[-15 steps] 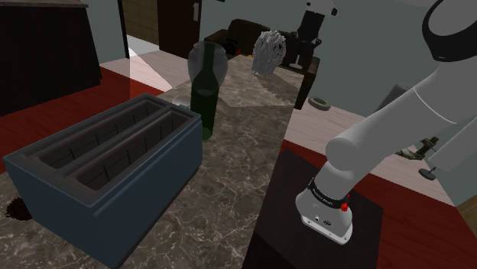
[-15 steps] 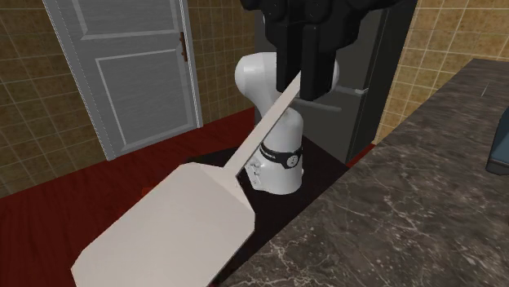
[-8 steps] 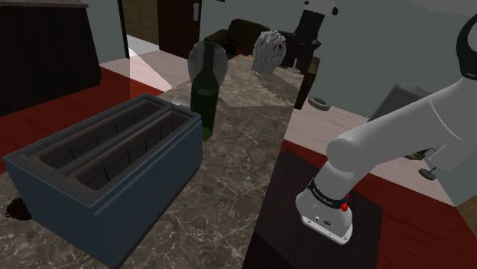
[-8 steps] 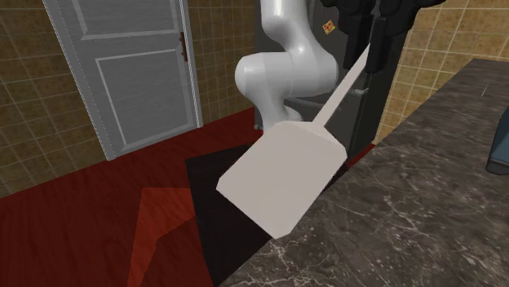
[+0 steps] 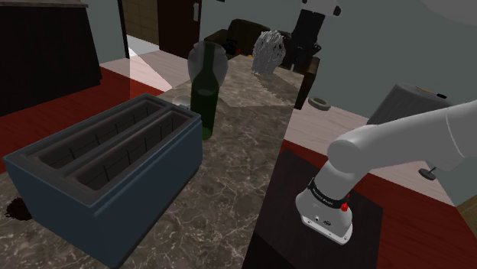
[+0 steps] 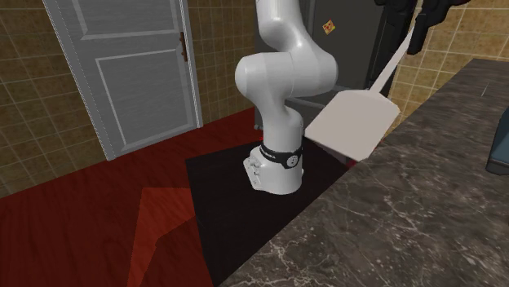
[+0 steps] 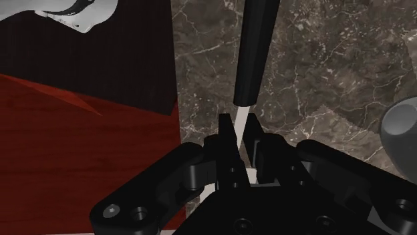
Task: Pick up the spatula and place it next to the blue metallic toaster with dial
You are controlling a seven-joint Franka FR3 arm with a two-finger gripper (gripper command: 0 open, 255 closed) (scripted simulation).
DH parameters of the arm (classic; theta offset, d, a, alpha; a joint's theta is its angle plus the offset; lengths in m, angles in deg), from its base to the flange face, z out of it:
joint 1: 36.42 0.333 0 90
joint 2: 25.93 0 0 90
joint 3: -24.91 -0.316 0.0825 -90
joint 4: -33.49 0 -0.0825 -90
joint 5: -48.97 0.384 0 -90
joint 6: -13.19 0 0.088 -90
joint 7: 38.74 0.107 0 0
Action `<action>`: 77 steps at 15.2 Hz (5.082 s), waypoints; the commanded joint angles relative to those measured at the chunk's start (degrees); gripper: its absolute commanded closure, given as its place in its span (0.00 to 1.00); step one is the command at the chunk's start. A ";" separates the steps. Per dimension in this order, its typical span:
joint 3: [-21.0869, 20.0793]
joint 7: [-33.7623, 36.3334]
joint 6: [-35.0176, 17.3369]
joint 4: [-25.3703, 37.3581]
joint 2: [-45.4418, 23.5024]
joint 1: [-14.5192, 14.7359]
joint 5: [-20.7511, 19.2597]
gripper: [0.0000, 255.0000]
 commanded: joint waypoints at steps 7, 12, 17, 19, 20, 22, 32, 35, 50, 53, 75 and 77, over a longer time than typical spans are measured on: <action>-8.49 9.93 3.20 -4.14 8.34 3.38 6.75 1.00; -14.21 16.46 4.80 -4.75 11.69 5.62 11.78 1.00; -20.25 23.23 5.87 -3.80 13.47 7.62 17.04 1.00; -22.76 25.96 6.14 -3.00 13.76 8.25 19.14 1.00; -24.04 27.33 6.23 -2.50 13.81 8.51 20.18 1.00; -26.62 30.08 6.34 -1.34 13.73 8.95 22.21 1.00; -40.45 43.85 5.54 7.99 10.28 8.48 30.86 1.00; -45.08 48.00 4.97 11.93 8.41 7.22 32.75 1.00; -77.71 68.52 3.96 41.76 -0.57 -14.68 37.94 1.00; -77.37 67.69 2.12 38.89 0.43 -13.46 38.65 1.00; -80.94 62.94 -10.90 22.73 5.68 -9.36 44.26 1.00; -81.63 62.54 -12.01 21.63 6.08 -9.33 44.88 1.00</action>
